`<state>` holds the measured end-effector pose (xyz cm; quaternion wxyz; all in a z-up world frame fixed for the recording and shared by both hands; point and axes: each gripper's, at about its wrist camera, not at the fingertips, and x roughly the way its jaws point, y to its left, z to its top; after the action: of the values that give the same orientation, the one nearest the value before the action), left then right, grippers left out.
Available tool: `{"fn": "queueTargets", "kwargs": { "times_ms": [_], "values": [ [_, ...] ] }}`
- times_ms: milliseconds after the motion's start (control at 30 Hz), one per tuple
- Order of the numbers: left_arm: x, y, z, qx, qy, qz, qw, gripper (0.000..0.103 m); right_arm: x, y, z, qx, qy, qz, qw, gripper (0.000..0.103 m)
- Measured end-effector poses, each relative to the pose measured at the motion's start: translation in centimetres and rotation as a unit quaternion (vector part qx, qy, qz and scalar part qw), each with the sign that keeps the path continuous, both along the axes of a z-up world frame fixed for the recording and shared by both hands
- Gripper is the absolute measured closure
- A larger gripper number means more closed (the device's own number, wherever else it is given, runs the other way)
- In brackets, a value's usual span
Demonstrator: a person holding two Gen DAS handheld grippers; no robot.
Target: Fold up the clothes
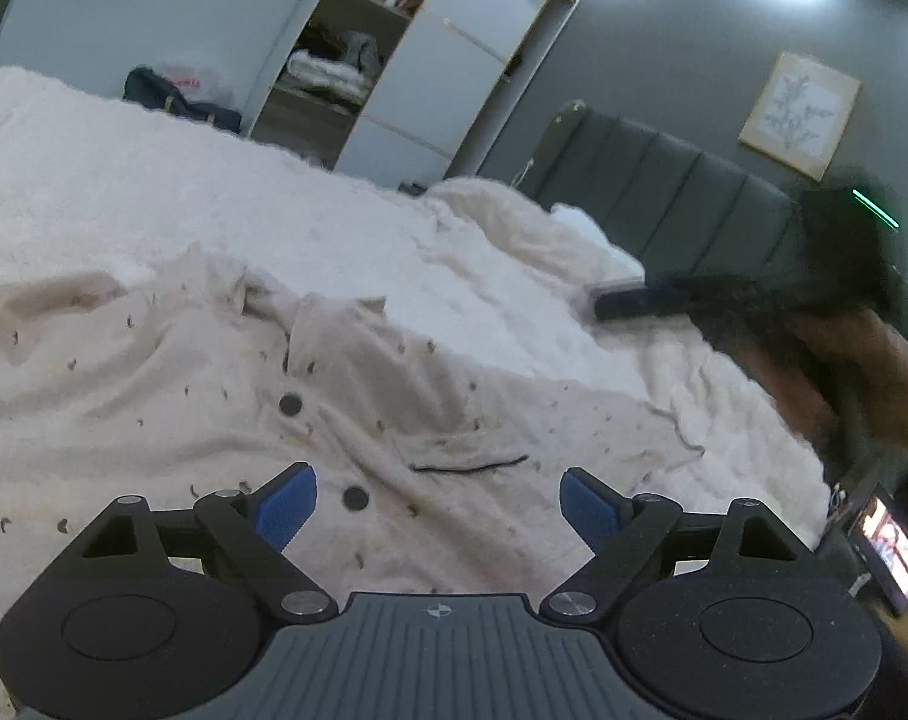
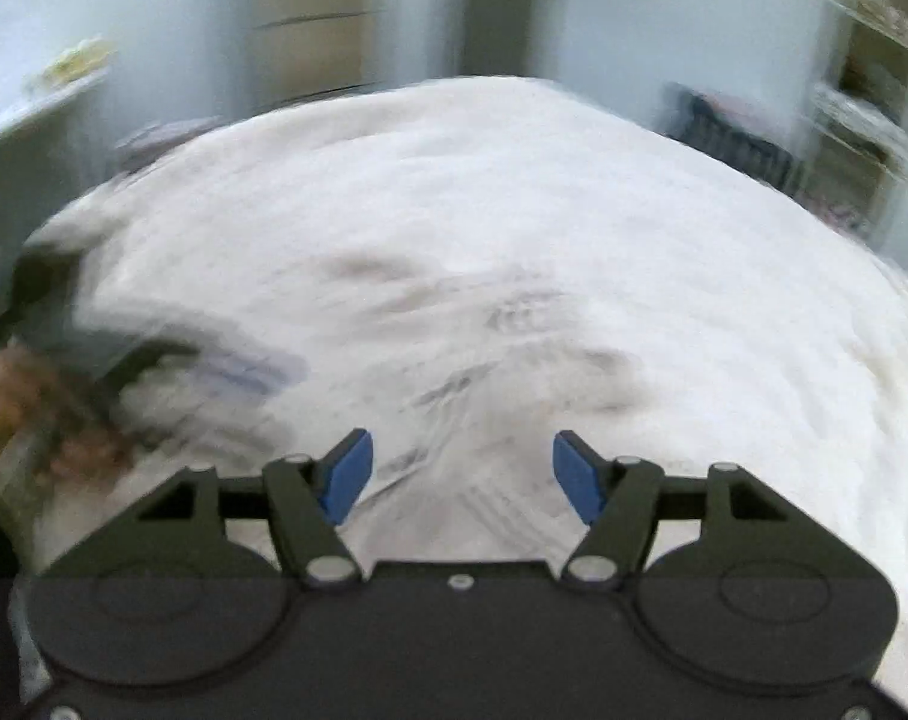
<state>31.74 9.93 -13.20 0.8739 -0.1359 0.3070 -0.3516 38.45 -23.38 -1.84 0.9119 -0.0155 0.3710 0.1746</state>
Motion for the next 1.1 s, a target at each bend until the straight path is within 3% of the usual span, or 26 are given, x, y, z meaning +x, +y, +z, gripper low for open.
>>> {"fn": "queueTargets", "kwargs": {
  "times_ms": [67, 133, 267, 300, 400, 433, 467, 633, 733, 800, 867, 1000, 1100],
  "values": [
    [0.6, -0.4, -0.5, 0.007, 0.008, -0.001, 0.9999, 0.018, 5.4, -1.8, -2.0, 0.075, 0.053, -0.057, 0.994, 0.041],
    [1.0, -0.8, -0.7, 0.01, 0.011, -0.006, 0.9999, 0.018, 10.3, -3.1, -4.5, 0.132, 0.11, -0.102, 0.98, 0.041],
    [1.9, -1.2, -1.1, 0.006, 0.018, -0.015, 0.9997, 0.018, 15.1, -3.9, -9.3, 0.198, 0.187, -0.163, 0.948, 0.044],
    [2.0, -1.2, -1.2, 0.002, 0.022, -0.013, 0.9997, 0.018, 15.8, -4.2, -10.7, 0.222, 0.208, -0.182, 0.935, 0.046],
    [2.0, -0.9, -1.2, -0.008, 0.03, -0.01, 0.9995, 0.018, 16.4, -4.2, -12.6, 0.253, 0.223, -0.193, 0.922, 0.069],
    [2.1, -0.7, -1.4, -0.01, 0.034, -0.006, 0.9994, 0.018, 16.4, -4.4, -12.6, 0.254, 0.22, -0.196, 0.921, 0.092],
    [2.2, -0.7, -1.5, -0.011, 0.037, -0.003, 0.9992, 0.018, 16.4, -4.5, -12.4, 0.254, 0.21, -0.199, 0.923, 0.098],
    [2.2, -0.6, -1.4, -0.007, 0.045, 0.005, 0.999, 0.018, 16.5, -4.5, -10.6, 0.242, 0.158, -0.193, 0.938, 0.101],
    [2.2, -0.7, -1.3, -0.007, 0.039, 0.005, 0.9992, 0.018, 14.9, -3.2, -5.4, 0.211, 0.001, -0.132, 0.969, 0.103],
    [2.3, -0.7, -1.5, -0.007, 0.042, 0.005, 0.9991, 0.018, 13.3, -2.6, -2.3, 0.198, -0.113, -0.085, 0.97, 0.103],
    [2.4, -0.9, -1.8, 0.0, 0.049, 0.004, 0.9988, 0.018, 12.6, -2.7, -1.6, 0.182, -0.171, -0.072, 0.966, 0.103],
    [2.5, -1.5, -2.5, 0.026, 0.055, 0.005, 0.9981, 0.018, 14.5, -3.5, -4.8, 0.094, -0.1, -0.133, 0.982, 0.101],
    [2.7, -1.7, -2.6, 0.032, 0.061, 0.007, 0.9976, 0.018, 13.6, -3.8, -5.8, 0.108, -0.097, -0.134, 0.98, 0.085]
  ]
}}
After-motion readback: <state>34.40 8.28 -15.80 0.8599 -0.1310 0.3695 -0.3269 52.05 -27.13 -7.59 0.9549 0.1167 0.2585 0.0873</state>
